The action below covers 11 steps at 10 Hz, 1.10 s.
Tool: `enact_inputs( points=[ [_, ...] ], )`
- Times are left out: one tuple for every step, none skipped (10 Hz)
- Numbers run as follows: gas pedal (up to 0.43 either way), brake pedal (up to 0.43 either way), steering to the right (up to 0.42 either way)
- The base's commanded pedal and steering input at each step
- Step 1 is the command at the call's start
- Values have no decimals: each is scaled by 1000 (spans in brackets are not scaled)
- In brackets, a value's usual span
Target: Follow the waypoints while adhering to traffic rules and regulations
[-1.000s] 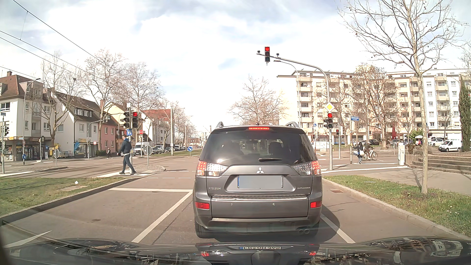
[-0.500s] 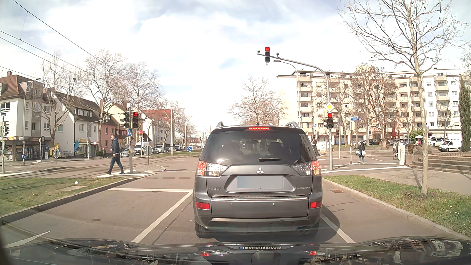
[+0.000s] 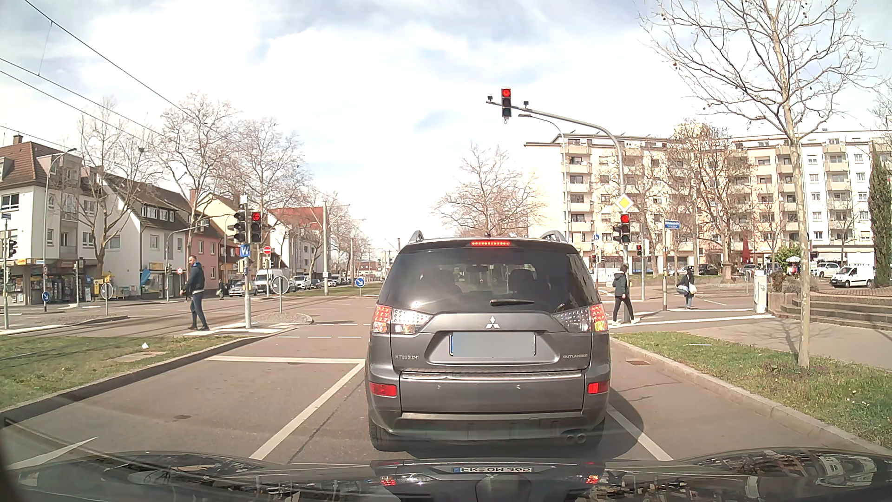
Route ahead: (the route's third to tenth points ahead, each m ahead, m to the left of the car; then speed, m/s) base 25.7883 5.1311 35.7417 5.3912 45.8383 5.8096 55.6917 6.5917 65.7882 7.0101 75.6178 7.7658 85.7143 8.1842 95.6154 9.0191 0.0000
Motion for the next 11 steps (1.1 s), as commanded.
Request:
enact_inputs(
  points=[
    [0, 305, 0],
    [0, 305, 0],
    [0, 299, 0],
    [0, 299, 0],
    [0, 305, 0],
    [0, 299, 0],
    [0, 299, 0],
    [0, 305, 0],
    [0, 305, 0],
    [0, 299, 0],
    [0, 299, 0]
  ],
)
